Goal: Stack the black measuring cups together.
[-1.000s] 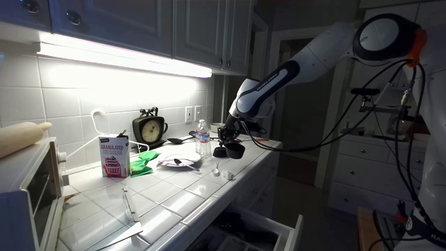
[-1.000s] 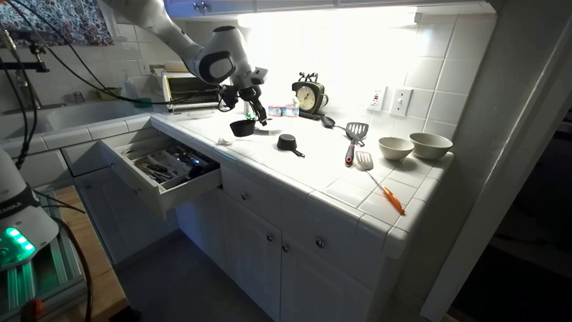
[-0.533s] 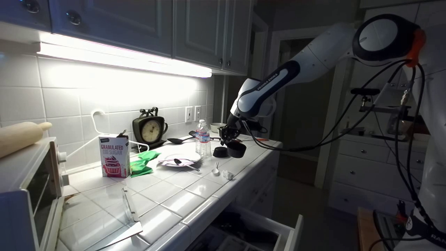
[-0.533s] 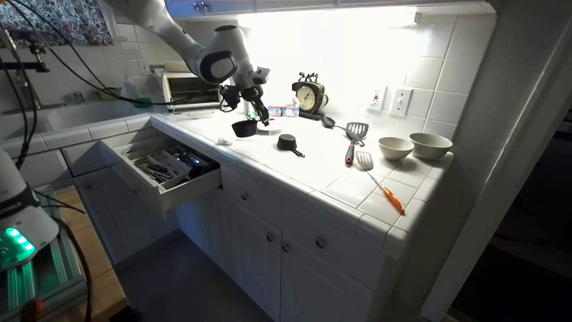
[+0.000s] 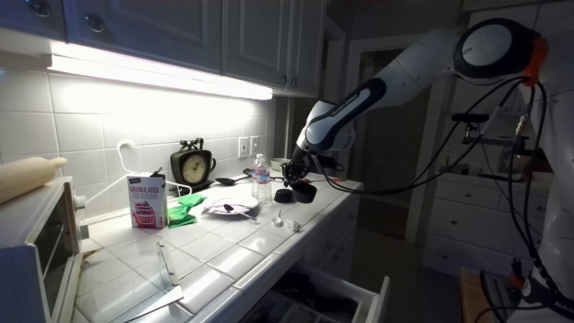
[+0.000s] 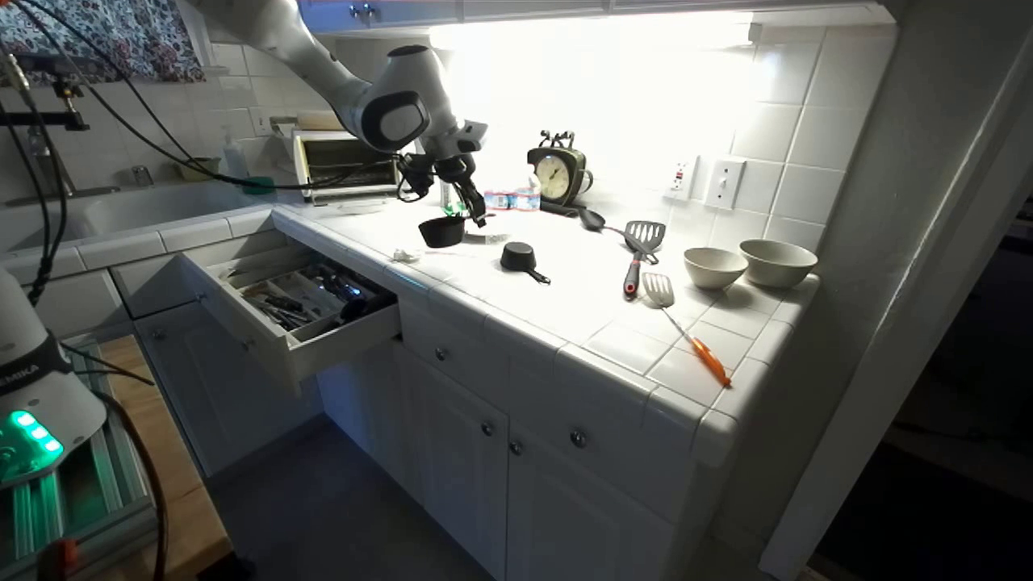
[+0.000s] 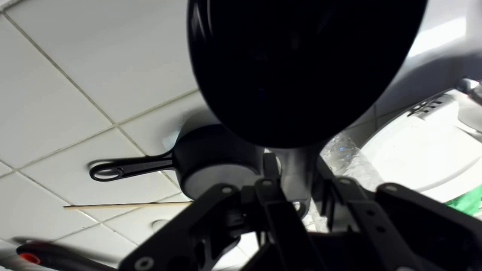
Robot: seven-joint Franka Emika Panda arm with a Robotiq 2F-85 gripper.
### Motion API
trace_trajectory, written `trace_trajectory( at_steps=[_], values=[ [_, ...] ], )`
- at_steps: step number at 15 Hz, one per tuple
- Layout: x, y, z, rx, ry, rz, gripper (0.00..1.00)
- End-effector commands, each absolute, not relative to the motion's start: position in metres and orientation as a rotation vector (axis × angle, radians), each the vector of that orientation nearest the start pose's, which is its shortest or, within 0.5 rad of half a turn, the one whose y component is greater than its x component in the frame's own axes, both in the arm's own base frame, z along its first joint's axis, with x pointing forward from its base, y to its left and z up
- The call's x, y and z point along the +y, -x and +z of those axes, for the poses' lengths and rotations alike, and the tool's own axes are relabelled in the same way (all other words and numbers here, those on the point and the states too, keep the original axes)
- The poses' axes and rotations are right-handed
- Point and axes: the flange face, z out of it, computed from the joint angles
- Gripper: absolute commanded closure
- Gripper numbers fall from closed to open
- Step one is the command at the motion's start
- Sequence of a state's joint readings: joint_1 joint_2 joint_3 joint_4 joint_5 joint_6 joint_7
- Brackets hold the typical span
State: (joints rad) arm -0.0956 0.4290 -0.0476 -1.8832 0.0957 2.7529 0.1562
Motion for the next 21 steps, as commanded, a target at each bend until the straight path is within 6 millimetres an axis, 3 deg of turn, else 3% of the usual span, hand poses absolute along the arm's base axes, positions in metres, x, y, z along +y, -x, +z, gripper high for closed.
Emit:
trace_trajectory(
  at_steps=[1,2,11,21],
  values=[
    [-0.097,-0.664,0.329,0.558,2.975,-0.678,0.76],
    [-0.098,-0.667,0.329,0.578,2.97,-0.678,0.94],
    [-0.128,-0.699,0.33,0.792,2.9,-0.709,0.94],
    [-0.149,-0.729,0.328,0.823,2.83,-0.769,0.94]
  ],
)
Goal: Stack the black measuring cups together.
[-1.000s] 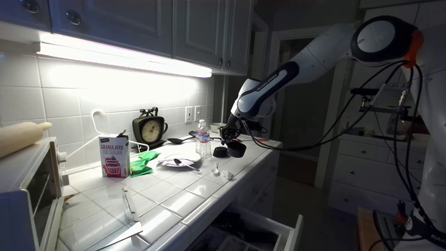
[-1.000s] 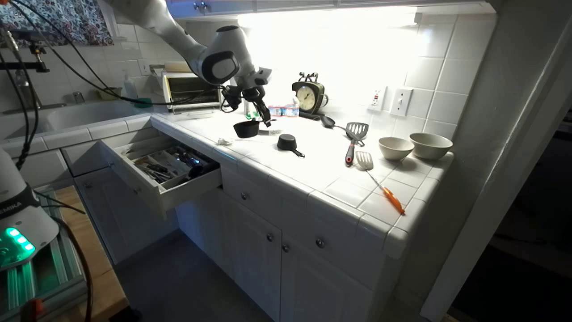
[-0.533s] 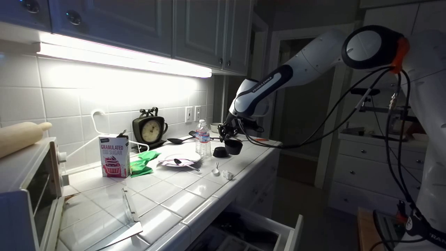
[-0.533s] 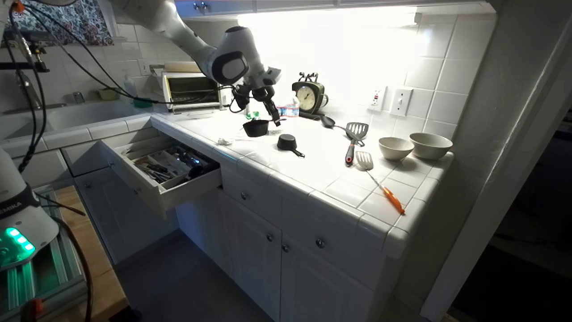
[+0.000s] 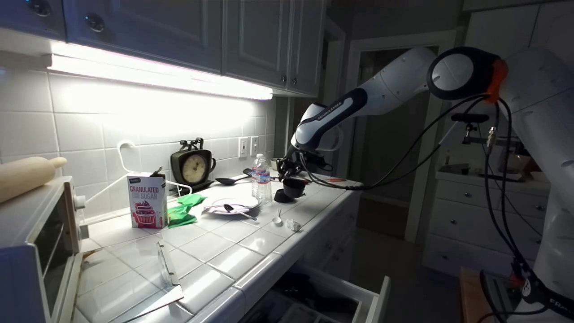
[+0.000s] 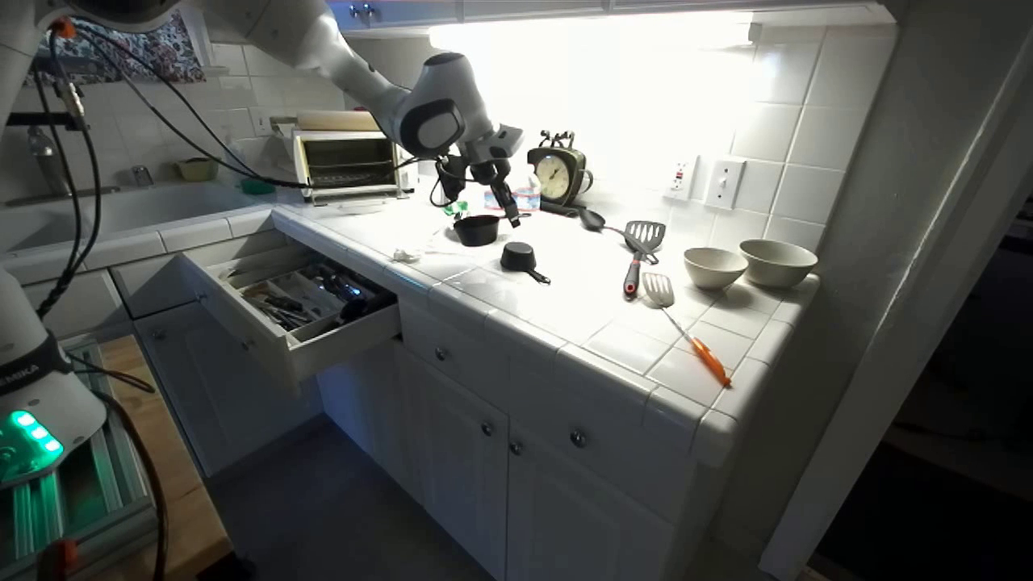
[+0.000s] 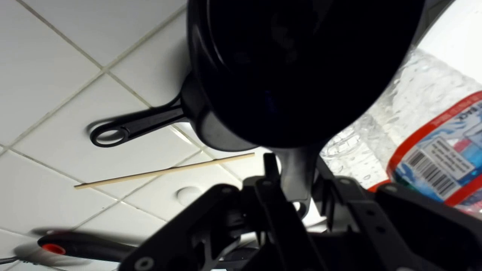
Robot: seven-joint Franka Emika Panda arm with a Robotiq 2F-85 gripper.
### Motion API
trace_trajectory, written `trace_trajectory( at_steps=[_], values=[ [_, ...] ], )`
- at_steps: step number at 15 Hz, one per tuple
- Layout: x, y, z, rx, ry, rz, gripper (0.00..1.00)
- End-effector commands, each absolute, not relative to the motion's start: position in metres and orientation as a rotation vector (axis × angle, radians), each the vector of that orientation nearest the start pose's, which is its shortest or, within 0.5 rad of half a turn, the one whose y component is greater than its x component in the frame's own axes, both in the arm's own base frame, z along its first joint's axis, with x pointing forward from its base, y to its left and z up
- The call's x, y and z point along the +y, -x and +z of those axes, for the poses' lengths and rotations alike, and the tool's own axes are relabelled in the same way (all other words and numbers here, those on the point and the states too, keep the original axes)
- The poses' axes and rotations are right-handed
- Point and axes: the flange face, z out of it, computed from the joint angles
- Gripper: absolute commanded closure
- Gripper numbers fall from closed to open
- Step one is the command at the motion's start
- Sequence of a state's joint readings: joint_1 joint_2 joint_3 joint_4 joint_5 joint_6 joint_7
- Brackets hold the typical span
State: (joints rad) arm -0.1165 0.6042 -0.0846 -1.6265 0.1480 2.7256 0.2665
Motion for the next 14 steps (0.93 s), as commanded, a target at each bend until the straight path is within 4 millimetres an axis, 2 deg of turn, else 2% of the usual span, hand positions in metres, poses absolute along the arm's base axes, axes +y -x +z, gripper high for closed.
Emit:
trace_trajectory(
  at_steps=[1,14],
  values=[
    [-0.152,-0.732,0.329,0.813,2.828,-0.78,0.94],
    [-0.169,-0.757,0.324,0.687,2.837,-0.84,0.94]
  ],
)
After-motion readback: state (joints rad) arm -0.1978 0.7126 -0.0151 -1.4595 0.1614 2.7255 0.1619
